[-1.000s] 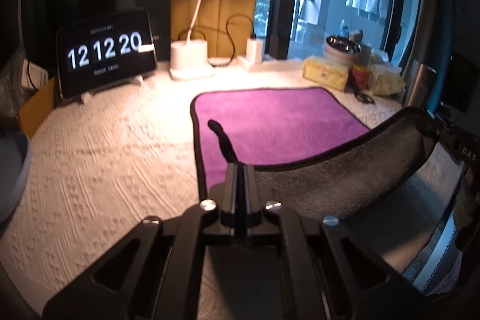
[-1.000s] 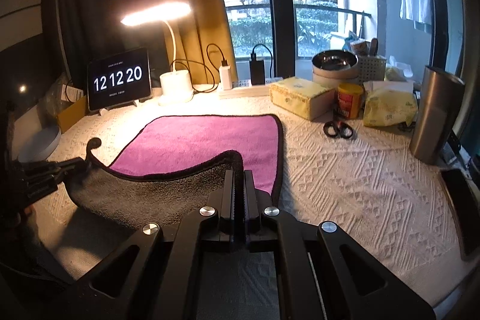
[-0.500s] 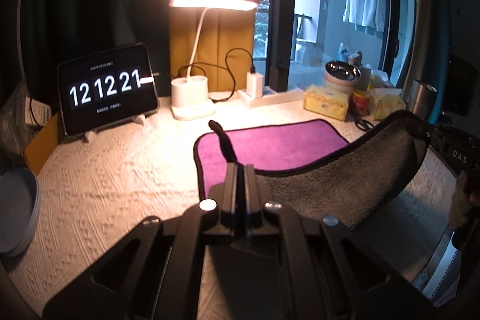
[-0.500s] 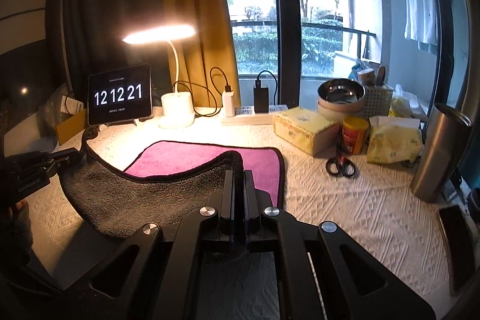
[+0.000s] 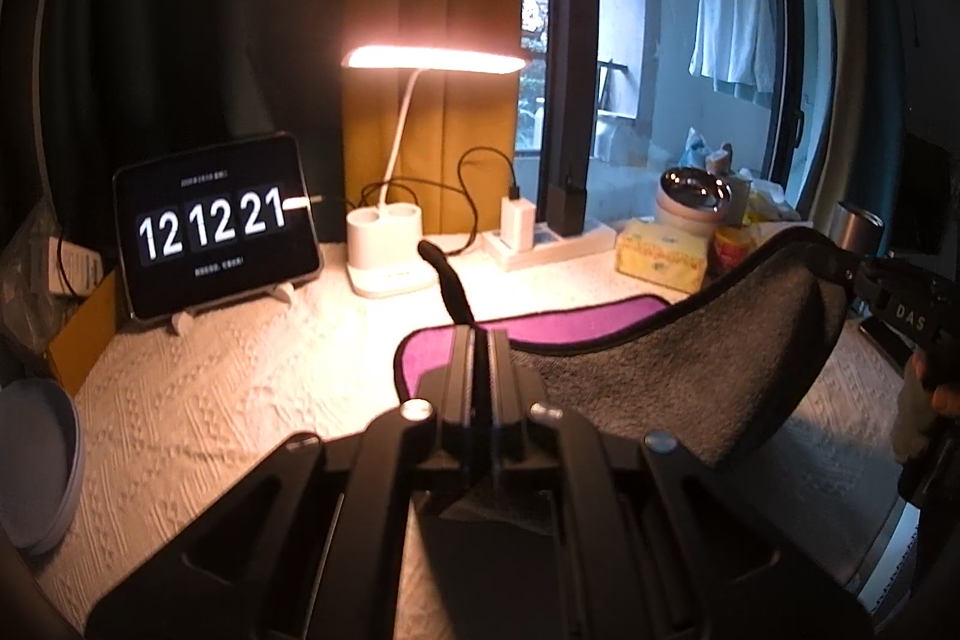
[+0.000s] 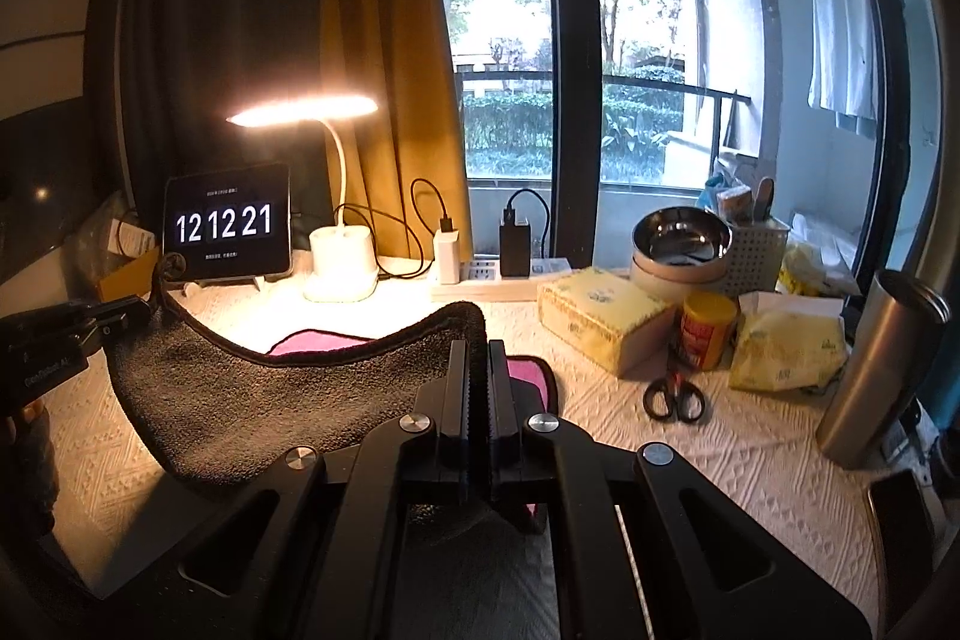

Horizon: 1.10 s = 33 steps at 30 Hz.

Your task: Fold towel

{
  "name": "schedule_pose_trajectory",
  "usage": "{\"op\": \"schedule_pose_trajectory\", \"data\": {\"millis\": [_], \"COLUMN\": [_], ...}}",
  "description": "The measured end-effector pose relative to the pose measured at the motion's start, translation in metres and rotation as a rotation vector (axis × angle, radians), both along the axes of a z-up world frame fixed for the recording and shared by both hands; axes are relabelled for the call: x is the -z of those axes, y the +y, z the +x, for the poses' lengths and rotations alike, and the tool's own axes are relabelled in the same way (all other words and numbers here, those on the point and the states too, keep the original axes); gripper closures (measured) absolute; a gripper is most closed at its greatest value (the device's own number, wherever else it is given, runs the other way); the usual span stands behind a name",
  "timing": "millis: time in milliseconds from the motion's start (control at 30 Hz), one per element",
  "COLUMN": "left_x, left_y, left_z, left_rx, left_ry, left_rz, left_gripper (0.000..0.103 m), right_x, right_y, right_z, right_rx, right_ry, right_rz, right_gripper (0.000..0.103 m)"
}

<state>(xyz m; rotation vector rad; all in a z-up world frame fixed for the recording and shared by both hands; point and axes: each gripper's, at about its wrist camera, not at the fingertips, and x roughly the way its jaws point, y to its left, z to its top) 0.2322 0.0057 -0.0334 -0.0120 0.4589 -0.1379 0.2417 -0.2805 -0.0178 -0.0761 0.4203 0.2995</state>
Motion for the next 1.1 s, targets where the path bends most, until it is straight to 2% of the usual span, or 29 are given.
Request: {"op": "schedule_pose_trajectory", "data": {"millis": [400,767,933,1100], "left_x": [-0.013,-0.023,-0.019,-0.012], "left_y": [-0.002,-0.009,-0.008,-0.010], "left_z": [0.021,0.055,0.072,0.088], "left_rx": [-0.007,0.001,-0.001,0.002], "left_ry": [-0.048,-0.092,-0.091,-0.085], "left_rz": [-0.004,0.034,0.020,0.051], "left_gripper": [0.099,0.099,0.099,0.099], "right_x": [-0.009,-0.013,-0.008,-0.003], "right_y": [0.006,0.007,0.007,0.006], "right_z": [0.024,0.053,0.070,0.088], "right_rx": [0.006,0.011,0.017,0.023], "right_ry": [-0.035,-0.057,-0.052,-0.045], "right_rz": [-0.018,-0.022,-0.023,-0.029], "right_gripper": [0.098,0.098,0.098,0.098]}}
